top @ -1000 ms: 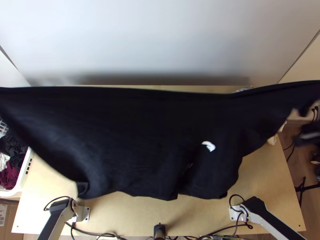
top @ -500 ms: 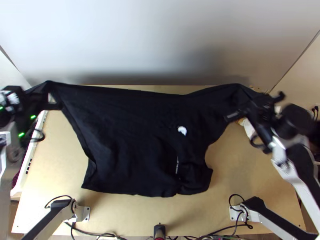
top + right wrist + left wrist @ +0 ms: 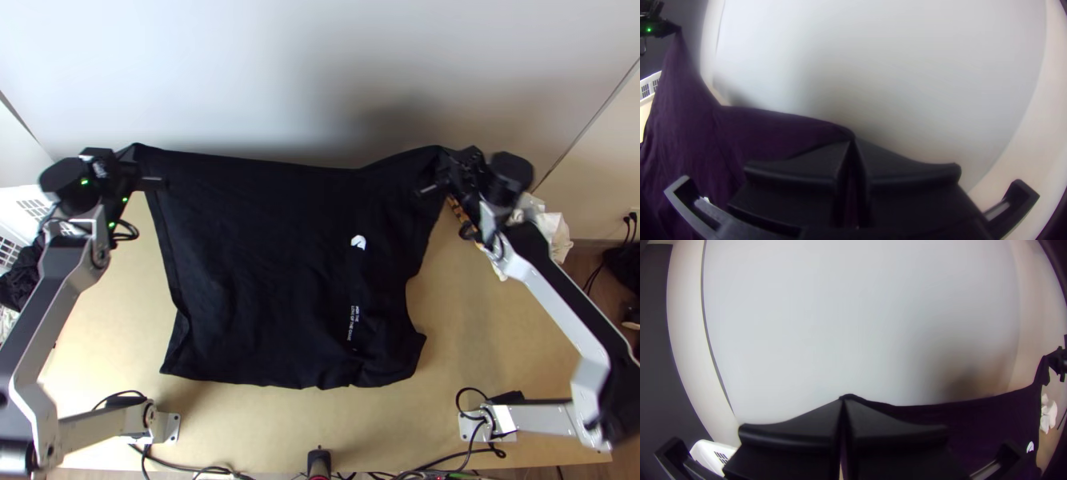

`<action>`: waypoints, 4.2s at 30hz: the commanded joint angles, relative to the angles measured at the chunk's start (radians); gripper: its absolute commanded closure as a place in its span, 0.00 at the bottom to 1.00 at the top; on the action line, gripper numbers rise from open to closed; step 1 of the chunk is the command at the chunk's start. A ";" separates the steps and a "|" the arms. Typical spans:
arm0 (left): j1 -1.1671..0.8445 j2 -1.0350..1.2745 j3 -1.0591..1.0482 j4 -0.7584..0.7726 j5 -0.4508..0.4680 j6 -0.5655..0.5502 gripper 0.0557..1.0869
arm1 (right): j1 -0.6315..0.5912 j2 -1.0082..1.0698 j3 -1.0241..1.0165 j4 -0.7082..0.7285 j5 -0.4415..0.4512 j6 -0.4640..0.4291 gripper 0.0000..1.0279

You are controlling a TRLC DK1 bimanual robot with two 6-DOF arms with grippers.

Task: Fold the t-shirt

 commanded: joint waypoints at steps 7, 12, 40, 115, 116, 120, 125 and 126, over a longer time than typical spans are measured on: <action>-0.009 0.331 0.074 0.184 -0.091 0.016 0.97 | -0.009 0.292 0.137 0.062 -0.004 0.003 0.98; -0.024 0.454 0.131 0.190 -0.103 0.011 0.97 | -0.004 0.367 0.173 0.075 -0.004 0.000 0.98; -0.018 0.837 0.623 -0.235 -0.181 -0.036 0.97 | 0.039 0.570 0.325 0.097 0.018 -0.002 0.98; -0.015 -0.242 -0.150 -1.206 0.010 -0.044 0.05 | 0.524 -0.357 -0.269 -0.790 0.041 0.031 0.05; -0.018 -0.242 -0.158 -1.206 0.012 -0.050 0.05 | 0.542 -0.360 -0.284 -0.797 0.041 0.018 0.05; -0.027 -0.223 -0.184 -1.203 0.012 -0.064 0.05 | 0.591 -0.374 -0.383 -0.814 0.042 -0.026 0.05; -0.035 -0.218 -0.182 -1.182 0.012 -0.078 0.05 | 0.640 -0.394 -0.435 -0.814 0.039 -0.005 0.05; -0.035 -0.216 -0.184 -1.182 0.010 -0.078 0.05 | 0.648 -0.392 -0.438 -0.805 0.039 -0.005 0.05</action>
